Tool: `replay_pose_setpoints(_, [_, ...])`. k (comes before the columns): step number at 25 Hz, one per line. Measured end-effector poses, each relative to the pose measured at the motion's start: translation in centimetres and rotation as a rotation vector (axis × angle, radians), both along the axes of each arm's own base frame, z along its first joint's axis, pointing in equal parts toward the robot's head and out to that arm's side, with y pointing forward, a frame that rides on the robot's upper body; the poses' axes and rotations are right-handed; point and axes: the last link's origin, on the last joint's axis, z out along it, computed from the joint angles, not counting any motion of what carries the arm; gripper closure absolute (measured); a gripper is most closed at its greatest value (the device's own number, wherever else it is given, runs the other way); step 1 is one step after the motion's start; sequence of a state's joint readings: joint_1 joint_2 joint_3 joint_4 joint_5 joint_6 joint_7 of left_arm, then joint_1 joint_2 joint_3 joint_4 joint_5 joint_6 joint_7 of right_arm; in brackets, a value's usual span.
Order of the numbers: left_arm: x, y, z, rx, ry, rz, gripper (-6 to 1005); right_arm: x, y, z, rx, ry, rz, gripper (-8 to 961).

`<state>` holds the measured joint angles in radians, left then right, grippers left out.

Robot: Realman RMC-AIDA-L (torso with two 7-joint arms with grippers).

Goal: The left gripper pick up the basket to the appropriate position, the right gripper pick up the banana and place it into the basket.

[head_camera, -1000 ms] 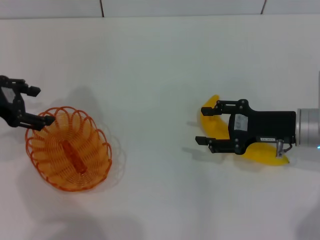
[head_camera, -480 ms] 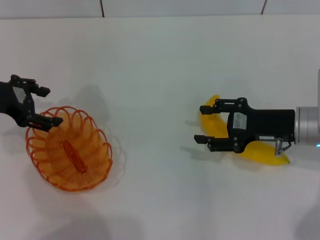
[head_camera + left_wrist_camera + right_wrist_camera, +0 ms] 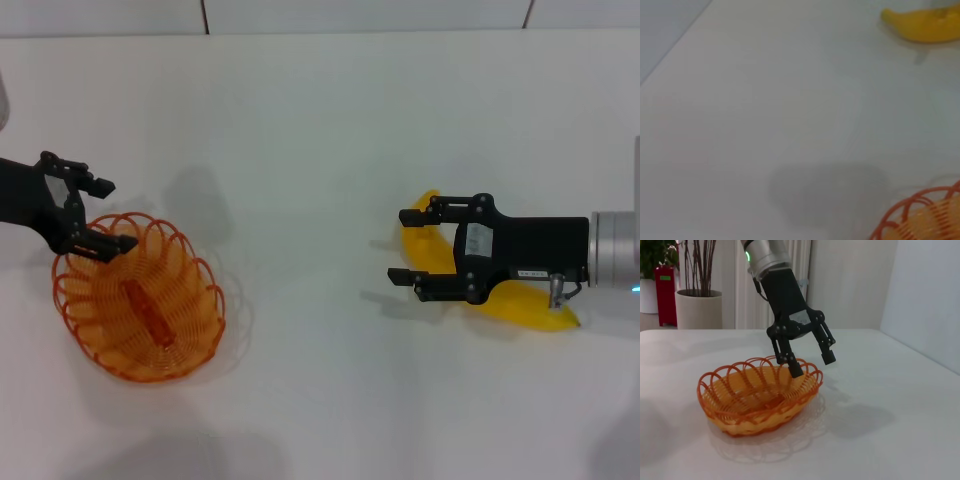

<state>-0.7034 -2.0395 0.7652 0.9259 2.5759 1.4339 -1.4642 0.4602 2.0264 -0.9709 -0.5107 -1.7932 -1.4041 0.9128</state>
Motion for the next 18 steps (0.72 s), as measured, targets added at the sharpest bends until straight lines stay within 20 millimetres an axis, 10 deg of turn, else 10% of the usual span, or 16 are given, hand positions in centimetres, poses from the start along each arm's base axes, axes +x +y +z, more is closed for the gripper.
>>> replay_pose_setpoints(18, [-0.3, 0.8, -1.1, 0.001, 0.035, 0.043, 656, 0.0, 0.0, 0.0, 0.001, -0.001, -0.001, 239])
